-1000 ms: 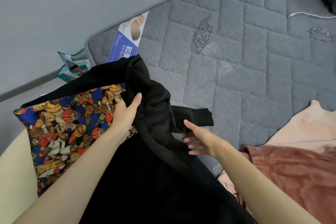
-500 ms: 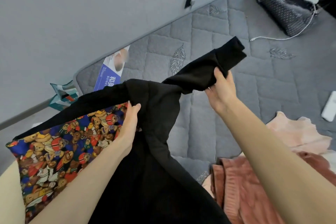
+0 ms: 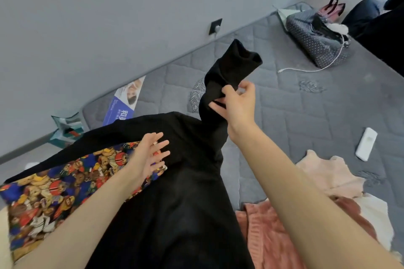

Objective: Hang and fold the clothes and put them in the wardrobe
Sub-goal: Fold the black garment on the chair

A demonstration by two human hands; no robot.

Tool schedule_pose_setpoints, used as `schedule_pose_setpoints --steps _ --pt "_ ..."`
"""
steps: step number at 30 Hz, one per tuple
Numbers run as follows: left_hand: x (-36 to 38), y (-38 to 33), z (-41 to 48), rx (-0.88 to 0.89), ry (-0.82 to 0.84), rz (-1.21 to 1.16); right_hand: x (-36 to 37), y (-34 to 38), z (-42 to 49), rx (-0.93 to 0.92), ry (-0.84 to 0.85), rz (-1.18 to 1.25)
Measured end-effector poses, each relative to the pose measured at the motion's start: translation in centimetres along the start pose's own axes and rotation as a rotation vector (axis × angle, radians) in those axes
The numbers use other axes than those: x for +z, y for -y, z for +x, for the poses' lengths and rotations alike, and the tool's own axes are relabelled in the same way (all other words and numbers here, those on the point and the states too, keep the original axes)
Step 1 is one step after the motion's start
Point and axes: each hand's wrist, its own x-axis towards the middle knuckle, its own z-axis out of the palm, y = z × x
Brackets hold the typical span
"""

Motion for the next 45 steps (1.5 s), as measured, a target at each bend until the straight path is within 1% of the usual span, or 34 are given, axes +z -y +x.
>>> schedule_pose_setpoints --steps 1,2,3,5,6,7,8,10,11,12,13,15,18,20,22,24,25,26,28,29,30,31,32,34,35,36,38,39,41,42,43,45 --pt "-1.6 0.0 -0.4 0.004 -0.035 -0.023 1.5 -1.2 -1.3 0.063 0.062 0.053" --pt "-3.2 0.0 -0.9 0.013 -0.073 -0.038 2.9 -2.5 -2.7 0.126 0.16 0.066" --pt "-4.9 0.2 -1.4 0.025 -0.113 -0.046 4.1 -3.6 -4.0 0.175 0.29 0.002" --pt "-8.4 0.9 -2.5 0.044 -0.203 -0.055 5.8 -6.1 -6.1 0.201 0.601 -0.283" --pt "-10.2 1.4 -3.0 0.043 -0.246 -0.056 6.3 -7.4 -6.8 0.18 0.698 -0.415" --pt "-11.8 2.0 -3.4 0.03 -0.28 -0.052 6.6 -8.5 -7.4 0.125 0.705 -0.514" --pt "-13.2 2.7 -3.8 0.006 -0.306 -0.044 6.7 -9.6 -7.7 0.048 0.634 -0.589" --pt "-15.3 4.1 -4.2 -0.059 -0.349 -0.033 6.4 -11.7 -7.4 -0.09 0.414 -0.716" --pt "-15.9 4.8 -4.3 -0.087 -0.363 -0.035 6.0 -12.7 -7.1 -0.13 0.351 -0.778" --pt "-16.2 5.4 -4.3 -0.104 -0.377 -0.042 5.5 -13.6 -6.7 -0.15 0.335 -0.853" --pt "-16.4 5.9 -4.3 -0.115 -0.398 -0.056 4.8 -14.6 -6.2 -0.154 0.349 -0.936" --pt "-16.3 6.7 -4.0 -0.125 -0.46 -0.096 3.6 -16.3 -5.2 -0.151 0.431 -1.093" --pt "-16.2 7.6 -2.9 -0.104 -0.543 -0.056 3.0 -18.7 -4.4 -0.153 0.549 -1.284" --pt "-16.1 7.7 -1.8 -0.079 -0.582 -0.071 3.8 -19.7 -3.7 -0.18 0.547 -1.32" --pt "-15.9 7.3 -0.2 -0.04 -0.614 -0.072 5.1 -20.3 -2.7 -0.196 0.559 -1.3" --pt "-15.7 6.8 1.3 0.034 -0.653 0.057 6.5 -21.0 -1.8 -0.165 0.609 -1.344" --pt "-15.5 6.6 1.8 0.092 -0.681 0.224 7.1 -21.4 -1.6 -0.144 0.626 -1.388" --pt "-15.3 6.4 2.0 0.163 -0.71 0.491 7.5 -21.9 -1.6 -0.142 0.621 -1.437" --pt "-14.7 6.2 2.3 0.37 -0.716 1.087 7.7 -22.6 -1.8 -0.249 0.572 -1.522" --pt "-14.3 5.9 2.6 0.474 -0.669 1.288 7.6 -22.8 -2.0 -0.324 0.578 -1.537" --pt "-13.9 5.5 2.9 0.534 -0.596 1.441 7.4 -22.8 -2.2 -0.37 0.614 -1.539" --pt "-13.5 5.1 3.2 0.55 -0.518 1.591 7.0 -22.8 -2.5 -0.384 0.664 -1.539" --pt "-13.1 4.8 3.5 0.527 -0.458 1.759 6.5 -22.7 -2.8 -0.377 0.697 -1.539" --pt "-12.8 4.4 3.6 0.408 -0.407 2.055 5.2 -22.8 -3.2 -0.364 0.69 -1.539" --pt "-12.9 4.4 3.7 0.336 -0.399 2.113 4.6 -22.8 -3.4 -0.376 0.672 -1.556" --pt "-13.2 4.6 3.5 0.277 -0.393 2.12 4.0 -22.8 -3.6 -0.39 0.667 -1.609" --pt "-14.0 4.8 2.7 0.237 -0.355 2.113 3.0 -22.9 -3.6 -0.41 0.683 -1.757" --pt "-14.5 4.8 2.1 0.213 -0.323 2.093 2.6 -22.9 -3.5 -0.408 0.69 -1.798" --pt "-15.5 4.4 0.8 0.154 -0.267 2.006 2.1 -22.6 -3.3 -0.387 0.705 -1.803" --pt "-15.9 4.1 0.2 0.158 -0.263 1.961 1.9 -22.4 -3.4 -0.405 0.697 -1.802" --pt "-16.2 3.7 -0.4 0.213 -0.28 1.918 1.9 -22.1 -3.4 -0.457 0.665 -1.793" --pt "-16.4 2.3 -1.6 0.396 -0.377 1.84 2.0 -20.9 -3.5 -0.57 0.495 -1.708"
